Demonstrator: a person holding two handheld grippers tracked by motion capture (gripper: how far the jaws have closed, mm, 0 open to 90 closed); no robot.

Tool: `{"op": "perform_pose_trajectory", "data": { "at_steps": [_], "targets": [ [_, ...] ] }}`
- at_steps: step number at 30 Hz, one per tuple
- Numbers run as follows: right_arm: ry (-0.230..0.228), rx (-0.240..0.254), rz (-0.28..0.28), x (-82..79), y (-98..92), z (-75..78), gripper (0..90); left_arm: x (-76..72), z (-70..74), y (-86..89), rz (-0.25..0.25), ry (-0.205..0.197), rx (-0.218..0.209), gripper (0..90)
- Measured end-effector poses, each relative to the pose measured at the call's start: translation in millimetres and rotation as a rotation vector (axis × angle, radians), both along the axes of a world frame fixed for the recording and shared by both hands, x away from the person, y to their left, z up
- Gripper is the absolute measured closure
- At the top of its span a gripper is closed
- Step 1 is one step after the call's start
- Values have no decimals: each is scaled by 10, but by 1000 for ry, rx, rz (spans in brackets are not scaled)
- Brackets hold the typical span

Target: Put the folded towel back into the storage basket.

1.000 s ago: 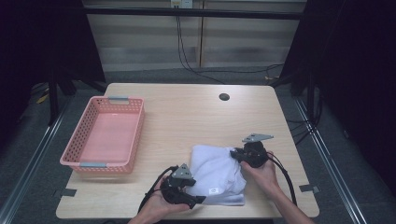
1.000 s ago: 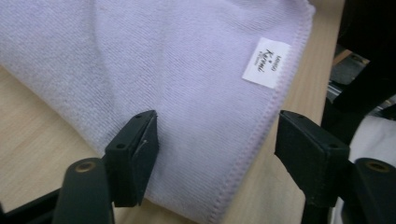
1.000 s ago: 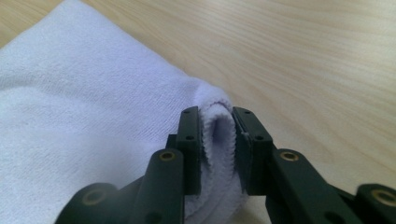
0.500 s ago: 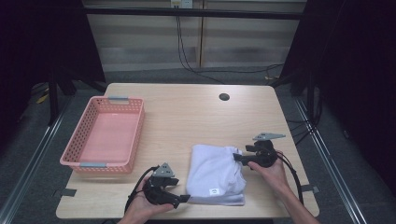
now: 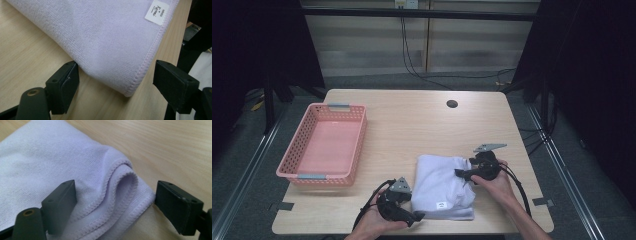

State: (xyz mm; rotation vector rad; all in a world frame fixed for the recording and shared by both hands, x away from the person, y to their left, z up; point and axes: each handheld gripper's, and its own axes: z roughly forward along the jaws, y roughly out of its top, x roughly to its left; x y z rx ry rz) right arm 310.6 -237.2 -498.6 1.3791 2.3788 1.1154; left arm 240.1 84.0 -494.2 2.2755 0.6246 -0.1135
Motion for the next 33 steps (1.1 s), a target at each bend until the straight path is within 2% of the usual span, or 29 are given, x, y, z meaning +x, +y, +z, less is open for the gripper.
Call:
{"op": "perform_pose_trajectory", "data": {
  "at_steps": [4,8,10,13,16,17,18,21,24,26,28,29,31,33],
  "targets": [
    [6,-22,10,13,-2,-12,155,-1,-4,-9,-1,-7,-2,218],
    [14,-34,31,18,2,-26,151,-26,5,-33,-12,-24,25,208],
    [8,-43,34,4,14,-23,157,-42,12,-57,-40,-3,22,208],
    [17,-46,46,-11,22,-12,170,-74,11,-95,-44,-30,28,225],
    [27,-28,74,-25,24,1,286,-78,13,-105,-33,-59,38,344],
    [29,-35,75,-35,30,7,309,-87,11,-106,-26,-79,42,377],
    [28,-31,80,-40,38,9,346,-97,19,-108,-18,-94,58,437],
    [38,-14,93,-53,46,14,448,-92,32,-106,-44,-110,79,520],
    [52,6,107,-58,51,18,563,-106,35,-122,-32,-106,77,603],
    [50,8,117,-74,68,31,616,-81,42,-115,-47,-97,85,646],
    [45,9,117,-87,85,36,638,-56,41,-111,-39,-71,73,681],
    [49,7,115,-84,80,40,643,-57,31,-114,-24,-59,52,682],
    [59,21,113,-72,69,37,651,-43,44,-100,-43,-54,64,686],
    [66,29,114,-56,61,44,659,-34,47,-91,-39,-43,35,703]
  ]
}}
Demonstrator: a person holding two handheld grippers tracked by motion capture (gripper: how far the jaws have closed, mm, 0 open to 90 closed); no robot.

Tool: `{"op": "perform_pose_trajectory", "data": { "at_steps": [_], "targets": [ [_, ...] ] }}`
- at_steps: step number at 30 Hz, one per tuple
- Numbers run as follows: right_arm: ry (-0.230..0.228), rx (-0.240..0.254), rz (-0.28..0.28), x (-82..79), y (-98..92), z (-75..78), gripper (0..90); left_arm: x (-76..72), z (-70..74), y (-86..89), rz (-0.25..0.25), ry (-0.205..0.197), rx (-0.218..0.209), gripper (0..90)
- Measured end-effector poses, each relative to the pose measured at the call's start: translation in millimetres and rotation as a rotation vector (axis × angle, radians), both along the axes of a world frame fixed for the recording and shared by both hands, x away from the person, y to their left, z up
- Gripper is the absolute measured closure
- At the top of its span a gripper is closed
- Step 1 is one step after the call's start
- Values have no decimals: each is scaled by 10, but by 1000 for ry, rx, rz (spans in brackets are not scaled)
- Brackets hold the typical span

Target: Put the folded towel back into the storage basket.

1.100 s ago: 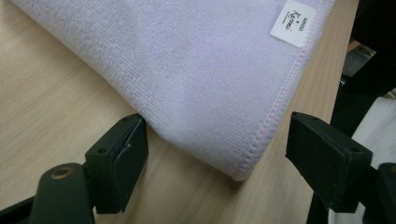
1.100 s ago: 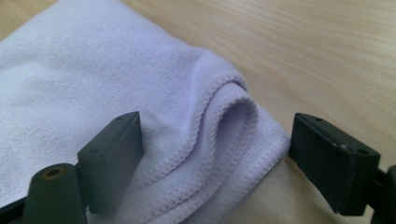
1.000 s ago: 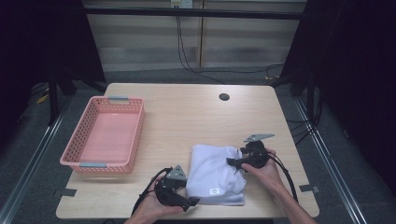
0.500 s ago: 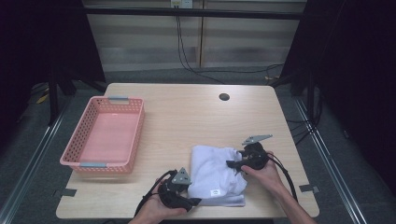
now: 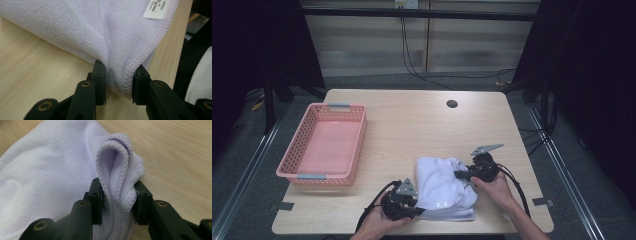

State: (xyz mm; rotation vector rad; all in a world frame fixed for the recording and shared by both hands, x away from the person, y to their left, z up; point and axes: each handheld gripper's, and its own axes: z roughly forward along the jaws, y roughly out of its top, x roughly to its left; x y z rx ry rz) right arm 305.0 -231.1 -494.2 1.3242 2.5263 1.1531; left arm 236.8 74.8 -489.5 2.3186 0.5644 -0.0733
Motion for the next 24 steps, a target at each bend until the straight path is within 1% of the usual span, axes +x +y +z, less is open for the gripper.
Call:
{"op": "perform_pose_trajectory", "data": {
  "at_steps": [1,3,4,5,7,9,10,12,16,18,20,21,22,23,24],
  "targets": [
    [1,6,-2,5,4,4,661,6,14,9,-2,-1,2,709],
    [-1,-2,-2,17,5,27,666,17,35,26,-5,18,-20,717],
    [-3,8,-2,27,7,32,667,27,45,36,1,21,-38,719],
    [1,5,-4,36,7,50,668,30,55,42,9,25,-48,721],
    [-5,9,-5,52,6,79,669,49,92,61,32,34,-74,728],
    [-12,19,-7,67,2,119,671,73,134,85,60,41,-84,733],
    [-12,20,-9,76,-4,140,671,90,147,105,57,45,-97,733],
    [-19,42,-10,104,-13,169,671,103,185,135,57,35,-103,732],
    [-30,62,0,153,13,237,671,122,271,186,63,14,-125,734],
    [-36,75,1,181,23,269,671,136,294,208,68,12,-142,734],
    [-39,86,4,213,37,315,671,157,335,238,72,12,-147,734],
    [-47,90,8,232,43,337,671,169,357,254,75,17,-159,734],
    [-48,100,8,247,51,362,671,184,383,279,70,18,-179,734],
    [-48,127,10,266,55,393,671,194,401,293,65,14,-181,734],
    [-48,135,13,277,59,414,671,206,434,314,71,8,-181,734]
  ]
}}
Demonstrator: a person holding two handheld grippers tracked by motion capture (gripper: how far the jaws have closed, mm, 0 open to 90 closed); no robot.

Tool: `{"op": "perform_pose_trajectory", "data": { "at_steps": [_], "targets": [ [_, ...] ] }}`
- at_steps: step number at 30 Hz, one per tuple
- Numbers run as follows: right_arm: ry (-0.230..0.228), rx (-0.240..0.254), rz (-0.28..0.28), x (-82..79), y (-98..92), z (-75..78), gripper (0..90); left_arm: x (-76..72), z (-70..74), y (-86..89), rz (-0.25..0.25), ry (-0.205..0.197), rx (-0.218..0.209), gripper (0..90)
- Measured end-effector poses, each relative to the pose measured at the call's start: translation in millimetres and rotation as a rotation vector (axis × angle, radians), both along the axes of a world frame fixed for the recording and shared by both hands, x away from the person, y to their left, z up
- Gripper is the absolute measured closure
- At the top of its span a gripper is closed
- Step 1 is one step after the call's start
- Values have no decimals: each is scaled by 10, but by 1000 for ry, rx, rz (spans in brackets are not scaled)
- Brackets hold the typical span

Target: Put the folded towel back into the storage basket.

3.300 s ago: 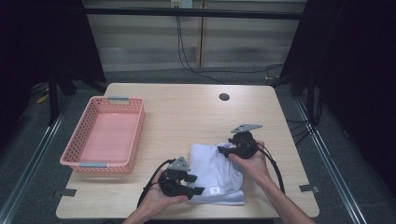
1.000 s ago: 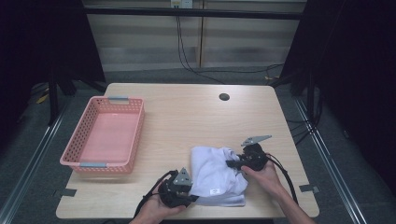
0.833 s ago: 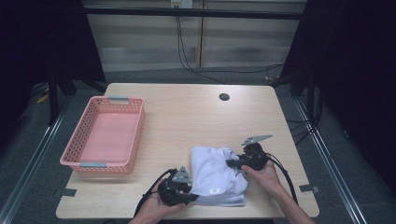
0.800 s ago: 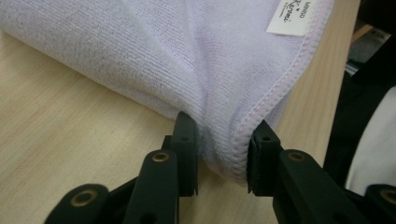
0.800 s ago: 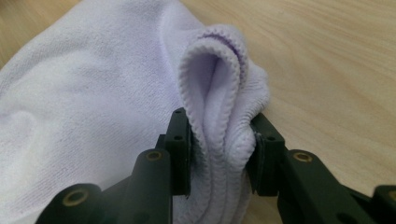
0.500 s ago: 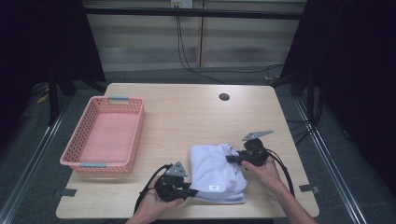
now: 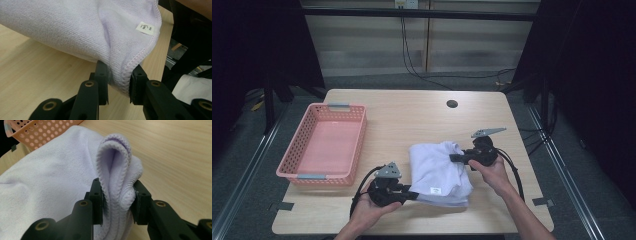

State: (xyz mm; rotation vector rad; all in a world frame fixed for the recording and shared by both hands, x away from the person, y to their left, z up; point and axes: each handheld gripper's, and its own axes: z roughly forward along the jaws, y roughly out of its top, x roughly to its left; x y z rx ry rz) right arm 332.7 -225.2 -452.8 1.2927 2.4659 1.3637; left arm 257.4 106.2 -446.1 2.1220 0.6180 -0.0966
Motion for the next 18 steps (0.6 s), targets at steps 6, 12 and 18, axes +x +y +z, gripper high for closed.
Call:
{"op": "perform_pose_trajectory", "data": {
  "at_steps": [6,12,18],
  "targets": [
    [-24,-6,15,119,89,148,672,84,124,110,17,-23,-22,733],
    [-32,34,30,258,148,259,673,168,221,211,46,-29,-60,733],
    [-55,28,36,366,266,367,673,243,277,329,87,-40,-63,731]
  ]
}}
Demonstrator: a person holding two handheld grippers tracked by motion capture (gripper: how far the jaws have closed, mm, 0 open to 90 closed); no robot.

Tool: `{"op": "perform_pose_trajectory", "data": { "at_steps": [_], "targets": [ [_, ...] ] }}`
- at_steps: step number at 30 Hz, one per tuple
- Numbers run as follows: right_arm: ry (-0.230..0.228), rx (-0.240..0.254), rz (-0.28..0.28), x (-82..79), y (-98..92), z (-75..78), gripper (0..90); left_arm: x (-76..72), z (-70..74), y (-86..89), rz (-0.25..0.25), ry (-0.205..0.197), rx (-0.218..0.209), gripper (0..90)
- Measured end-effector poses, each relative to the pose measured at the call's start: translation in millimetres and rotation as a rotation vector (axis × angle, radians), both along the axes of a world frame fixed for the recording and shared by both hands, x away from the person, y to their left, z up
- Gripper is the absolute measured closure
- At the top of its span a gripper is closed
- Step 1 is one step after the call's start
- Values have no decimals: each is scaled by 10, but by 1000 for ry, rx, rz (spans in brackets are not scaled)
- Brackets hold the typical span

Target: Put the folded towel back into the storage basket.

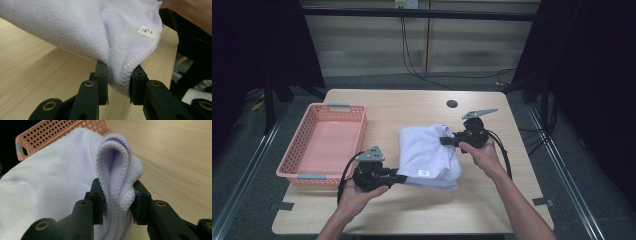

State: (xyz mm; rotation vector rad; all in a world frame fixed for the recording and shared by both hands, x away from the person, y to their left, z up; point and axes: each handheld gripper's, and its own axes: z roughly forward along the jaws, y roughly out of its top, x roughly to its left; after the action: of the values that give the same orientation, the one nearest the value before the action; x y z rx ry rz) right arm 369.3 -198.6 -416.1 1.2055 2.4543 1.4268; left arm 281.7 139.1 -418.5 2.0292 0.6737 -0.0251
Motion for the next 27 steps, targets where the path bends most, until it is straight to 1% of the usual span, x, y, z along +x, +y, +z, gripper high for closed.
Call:
{"op": "perform_pose_trajectory", "data": {
  "at_steps": [2,5,7,10,12,15,17,18,19,20,23,26,27],
  "targets": [
    [-7,7,-2,43,43,30,673,29,16,54,17,5,-14,730],
    [-11,7,4,112,121,68,673,69,45,127,27,8,-18,730],
    [-13,2,7,155,186,99,673,92,81,186,39,2,-26,730],
    [-20,10,17,217,277,156,673,113,152,296,52,-9,-45,730],
    [-24,10,29,253,342,204,672,123,184,358,65,-9,-59,731],
    [-32,14,41,305,449,282,673,138,237,455,72,-21,-61,731],
    [-34,13,50,335,507,311,672,147,269,523,81,-25,-74,732],
    [-37,12,59,350,540,326,672,154,283,557,84,-28,-74,731],
    [-35,26,56,364,567,337,672,164,295,591,90,-29,-73,732],
    [-38,28,59,382,599,348,672,174,305,629,100,-30,-75,732],
    [-32,30,62,431,712,397,673,201,341,752,119,-31,-82,731],
    [-35,28,70,471,824,449,674,213,378,867,140,-32,-106,731],
    [-37,32,71,487,866,467,674,212,391,901,145,-36,-99,732]
  ]
}}
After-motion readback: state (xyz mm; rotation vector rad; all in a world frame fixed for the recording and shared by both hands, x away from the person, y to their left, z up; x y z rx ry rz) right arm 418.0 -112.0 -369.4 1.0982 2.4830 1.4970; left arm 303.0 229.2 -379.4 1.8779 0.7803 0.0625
